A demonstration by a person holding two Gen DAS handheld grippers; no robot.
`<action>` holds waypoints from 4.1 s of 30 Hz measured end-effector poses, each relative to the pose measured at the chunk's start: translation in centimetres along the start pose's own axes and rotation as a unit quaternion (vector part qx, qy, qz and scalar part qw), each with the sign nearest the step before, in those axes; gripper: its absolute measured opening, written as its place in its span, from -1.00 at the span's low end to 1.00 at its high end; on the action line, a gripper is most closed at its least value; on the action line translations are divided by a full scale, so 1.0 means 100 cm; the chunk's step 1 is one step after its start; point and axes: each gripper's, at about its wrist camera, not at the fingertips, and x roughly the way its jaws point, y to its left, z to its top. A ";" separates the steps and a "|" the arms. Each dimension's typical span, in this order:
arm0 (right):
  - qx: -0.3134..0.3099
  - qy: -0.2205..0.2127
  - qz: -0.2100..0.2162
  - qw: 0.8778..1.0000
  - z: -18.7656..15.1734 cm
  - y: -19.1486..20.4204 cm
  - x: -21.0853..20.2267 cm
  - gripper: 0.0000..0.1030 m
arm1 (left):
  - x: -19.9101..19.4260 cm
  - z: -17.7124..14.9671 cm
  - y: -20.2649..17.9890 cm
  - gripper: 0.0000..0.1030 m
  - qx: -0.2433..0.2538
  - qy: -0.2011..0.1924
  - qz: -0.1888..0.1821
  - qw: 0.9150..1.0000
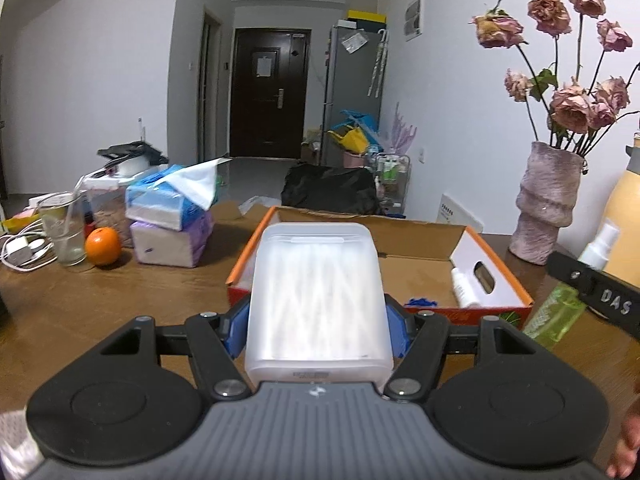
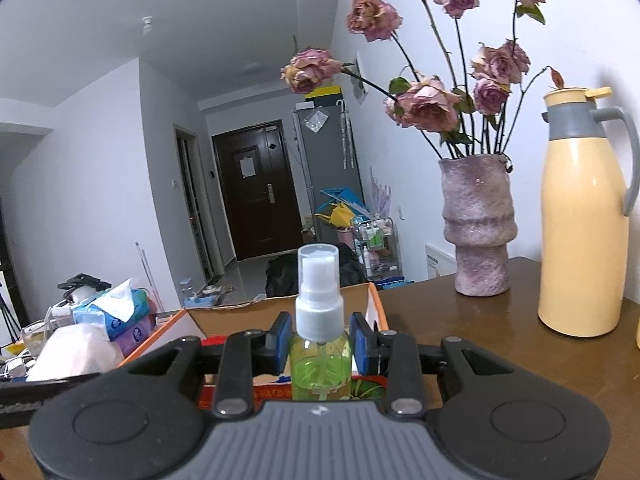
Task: Organize rigid objects
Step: 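Carry the white container and green spray bottle over the box with both tools, then open the left tool to drop the container while the right tool drops the spray bottle, then withdraw both open tools from the box toward the caps and tape roll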
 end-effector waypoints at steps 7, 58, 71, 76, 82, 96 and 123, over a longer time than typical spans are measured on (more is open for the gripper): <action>0.000 -0.015 0.006 1.000 0.008 0.005 0.009 -0.42 | 0.017 0.012 -0.015 0.29 -0.002 -0.010 -0.009 1.000; -0.041 0.021 -0.011 0.999 0.024 0.014 0.179 -0.42 | 0.182 0.054 -0.039 0.29 0.037 0.012 0.005 0.999; -0.021 0.054 -0.049 0.997 0.030 -0.002 0.186 0.79 | 0.177 0.055 -0.026 1.00 0.030 0.005 0.034 0.999; -0.020 0.056 -0.047 0.997 0.030 -0.001 0.182 0.89 | 0.180 0.055 -0.022 1.00 0.023 0.015 0.039 0.999; -0.021 0.055 -0.043 0.997 0.031 0.002 0.179 0.97 | 0.175 0.055 -0.022 1.00 0.023 0.011 0.037 0.999; -0.028 0.050 -0.033 0.998 0.035 0.000 0.158 1.00 | 0.161 0.055 -0.016 1.00 0.021 0.005 0.025 0.999; -0.083 0.037 -0.009 0.996 0.018 -0.009 0.061 1.00 | 0.090 0.022 -0.014 1.00 0.033 -0.001 -0.005 0.999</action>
